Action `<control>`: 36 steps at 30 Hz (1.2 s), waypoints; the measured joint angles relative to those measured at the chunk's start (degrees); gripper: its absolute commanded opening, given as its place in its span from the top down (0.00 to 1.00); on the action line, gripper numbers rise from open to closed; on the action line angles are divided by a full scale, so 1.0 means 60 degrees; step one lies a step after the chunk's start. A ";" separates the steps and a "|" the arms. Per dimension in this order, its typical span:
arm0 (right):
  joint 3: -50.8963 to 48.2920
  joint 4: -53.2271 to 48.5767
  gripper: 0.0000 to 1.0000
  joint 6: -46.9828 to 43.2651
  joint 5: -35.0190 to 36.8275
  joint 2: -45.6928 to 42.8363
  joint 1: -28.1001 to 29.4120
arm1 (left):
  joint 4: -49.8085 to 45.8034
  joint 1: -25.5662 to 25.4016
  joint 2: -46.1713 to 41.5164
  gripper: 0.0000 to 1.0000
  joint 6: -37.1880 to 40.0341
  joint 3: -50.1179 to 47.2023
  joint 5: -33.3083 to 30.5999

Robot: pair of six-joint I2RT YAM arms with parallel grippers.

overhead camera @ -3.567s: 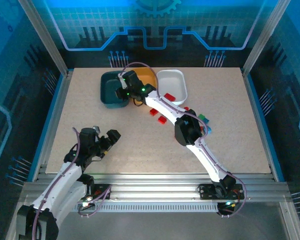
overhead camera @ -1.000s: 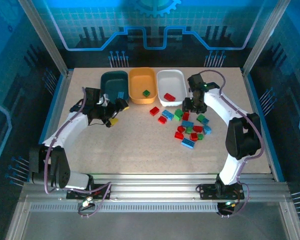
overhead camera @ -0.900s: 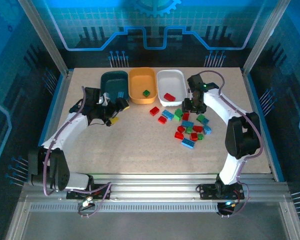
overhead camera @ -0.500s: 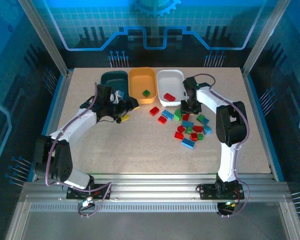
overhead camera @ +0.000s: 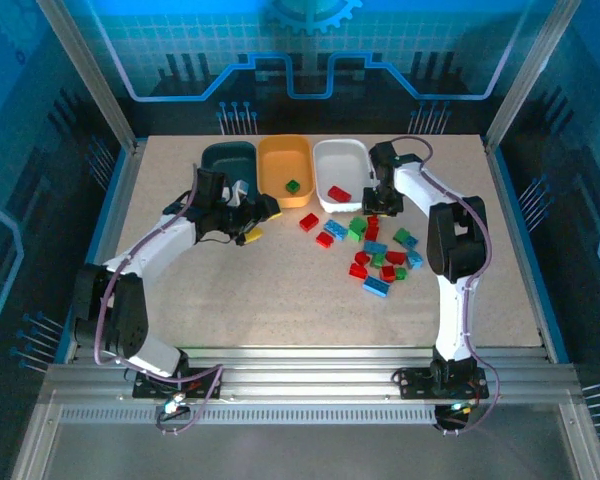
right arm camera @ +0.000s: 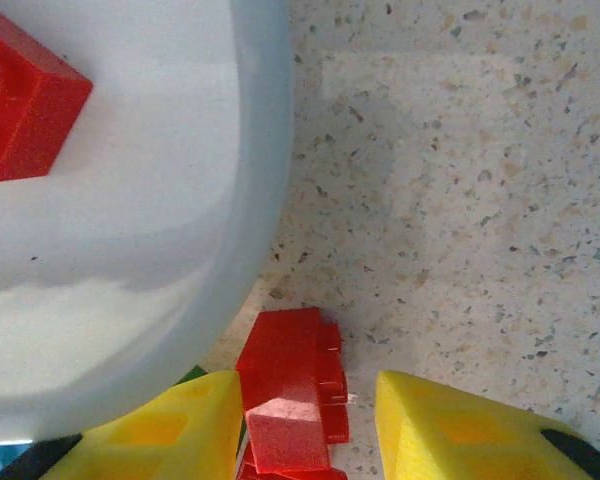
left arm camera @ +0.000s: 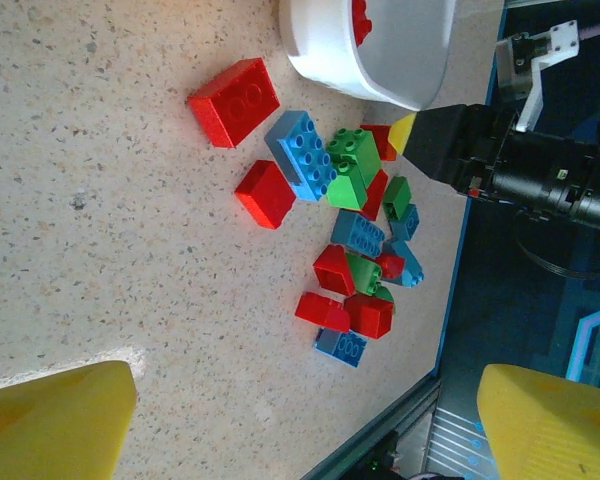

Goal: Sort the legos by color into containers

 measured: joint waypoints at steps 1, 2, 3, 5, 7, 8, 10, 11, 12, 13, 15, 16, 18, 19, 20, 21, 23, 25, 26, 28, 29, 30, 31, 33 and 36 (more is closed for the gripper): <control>0.0000 0.0000 0.61 0.0000 0.0011 0.0000 0.0004 | 0.0000 0.0000 0.0000 0.10 0.0007 0.0000 0.0000; -0.0004 0.0004 0.61 0.0000 0.0007 0.0000 0.0004 | -0.0004 0.0000 0.0000 0.10 0.0018 0.0004 0.0000; -0.0018 0.0015 0.61 0.0000 0.0007 0.0000 0.0000 | -0.0004 0.0000 0.0000 0.10 0.0062 0.0007 0.0000; -0.0124 0.0109 0.61 0.0000 -0.0044 -0.0018 0.0000 | -0.0004 0.0000 0.0000 0.10 0.0127 0.0011 0.0000; -0.0346 0.0302 0.61 0.0000 -0.0080 -0.0131 0.0000 | -0.0007 0.0000 0.0000 0.10 0.0175 0.0011 0.0004; -0.0546 0.0419 0.61 0.0000 -0.0069 -0.0255 -0.0007 | -0.0007 0.0000 0.0000 0.10 0.0178 0.0011 0.0004; -0.0973 0.0525 0.61 0.0004 -0.0058 -0.0528 -0.0044 | -0.0007 0.0000 0.0000 0.10 0.0182 0.0011 0.0000; -0.1224 0.0572 0.61 0.0004 -0.0036 -0.0692 -0.0080 | -0.0007 0.0000 0.0000 0.10 0.0186 0.0011 0.0000; -0.1439 0.0590 0.61 0.0004 0.0011 -0.0852 -0.0127 | -0.0007 0.0000 -0.0004 0.10 0.0186 0.0011 0.0000; -0.1592 0.0579 0.61 0.0004 0.0058 -0.0980 -0.0182 | -0.0007 0.0000 -0.0007 0.10 0.0189 0.0011 0.0000; -0.1825 0.0510 0.61 0.0000 0.0153 -0.1169 -0.0310 | -0.0007 0.0000 -0.0015 0.10 0.0186 0.0011 0.0004; -0.1891 0.0481 0.61 0.0004 0.0164 -0.1220 -0.0368 | -0.0007 0.0000 -0.0015 0.10 0.0186 0.0011 0.0004; -0.1927 0.0412 0.60 0.0004 0.0189 -0.1268 -0.0452 | -0.0007 0.0000 -0.0015 0.10 0.0186 0.0011 0.0004; -0.1927 0.0401 0.58 0.0000 0.0193 -0.1271 -0.0474 | -0.0007 0.0000 -0.0015 0.10 0.0186 0.0011 0.0004; -0.1927 0.0397 0.56 0.0000 0.0193 -0.1271 -0.0474 | -0.0007 0.0000 -0.0015 0.10 0.0186 0.0011 0.0004; -0.1927 0.0397 0.55 -0.0007 0.0189 -0.1271 -0.0474 | -0.0007 0.0000 -0.0015 0.10 0.0186 0.0011 0.0004; -0.1927 0.0401 0.53 -0.0022 0.0186 -0.1271 -0.0470 | -0.0007 0.0000 -0.0015 0.10 0.0189 0.0011 0.0004; -0.1927 0.0404 0.52 -0.0044 0.0193 -0.1271 -0.0463 | -0.0007 0.0000 -0.0015 0.10 0.0211 0.0011 0.0004; -0.1927 0.0401 0.51 -0.0069 0.0193 -0.1271 -0.0452 | -0.0007 0.0000 -0.0015 0.10 0.0219 0.0011 0.0004; -0.1931 0.0401 0.51 -0.0106 0.0200 -0.1271 -0.0426 | -0.0007 0.0000 -0.0015 0.10 0.0219 0.0011 0.0004; -0.1931 0.0404 0.51 -0.0117 0.0189 -0.1271 -0.0415 | -0.0007 0.0000 -0.0015 0.10 0.0215 0.0011 0.0004; -0.1931 0.0401 0.51 -0.0138 0.0189 -0.1271 -0.0408 | -0.0007 0.0000 -0.0015 0.10 0.0215 0.0011 0.0004; -0.1931 0.0404 0.52 -0.0142 0.0189 -0.1271 -0.0408 | -0.0007 0.0000 -0.0015 0.10 0.0215 0.0011 0.0004; -0.1974 0.0455 0.52 -0.0146 0.0189 -0.1271 -0.0408 | -0.0007 0.0000 -0.0015 0.10 0.0219 0.0011 0.0004; -0.2055 0.0463 0.57 -0.0142 0.0178 -0.1224 -0.0408 | -0.0007 0.0000 -0.0015 0.10 0.0219 0.0011 0.0004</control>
